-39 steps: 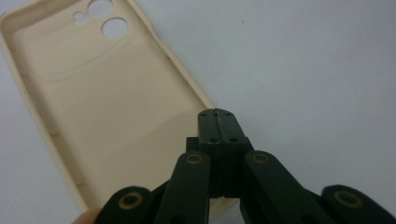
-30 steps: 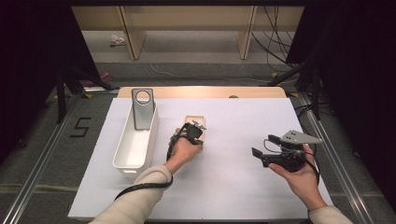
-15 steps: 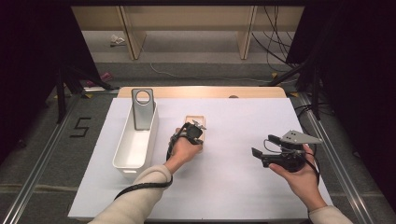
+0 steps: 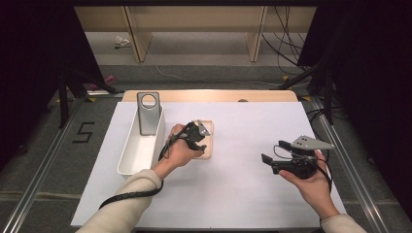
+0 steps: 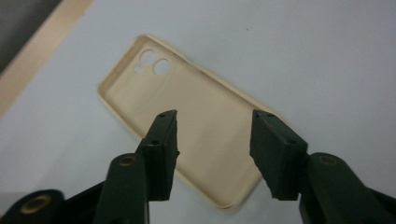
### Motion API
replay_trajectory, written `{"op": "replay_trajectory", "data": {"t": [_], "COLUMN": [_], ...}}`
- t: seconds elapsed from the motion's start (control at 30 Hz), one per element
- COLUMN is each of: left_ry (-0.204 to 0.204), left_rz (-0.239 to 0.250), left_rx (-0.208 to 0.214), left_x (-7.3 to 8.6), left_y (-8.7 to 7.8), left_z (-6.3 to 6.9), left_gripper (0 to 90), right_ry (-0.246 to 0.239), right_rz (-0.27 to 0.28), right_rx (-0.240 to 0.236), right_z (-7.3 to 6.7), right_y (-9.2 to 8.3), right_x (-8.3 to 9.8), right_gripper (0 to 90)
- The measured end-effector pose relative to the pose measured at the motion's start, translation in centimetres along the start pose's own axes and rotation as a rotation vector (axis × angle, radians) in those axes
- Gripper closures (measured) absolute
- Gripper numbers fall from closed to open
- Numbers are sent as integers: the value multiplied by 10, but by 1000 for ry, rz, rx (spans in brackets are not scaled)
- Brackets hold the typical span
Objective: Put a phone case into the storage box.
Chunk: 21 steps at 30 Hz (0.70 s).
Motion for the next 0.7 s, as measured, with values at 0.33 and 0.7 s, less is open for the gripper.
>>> {"op": "replay_trajectory", "data": {"t": [0.33, 0.7], "left_ry": [198, 326], "left_rz": [-68, -82], "left_rx": [16, 55], "left_x": [-2, -4], "left_y": [0, -1], "left_z": [8, 15], "left_gripper": [309, 198], "right_ry": [0, 0], "right_rz": [-2, -2], "right_rx": [-1, -1], "right_z": [0, 0], "right_y": [0, 0], "right_x": [0, 0], "right_gripper": [162, 162]}}
Point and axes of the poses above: each handheld gripper's, and its own axes: y roughly forward along the jaws, x roughly out of its underside, z roughly to its right, the point moved 7 cm from there along y, roughly forward along the jaws, and after that the axes turned 5 degrees about -x, right-handed, at the moved point
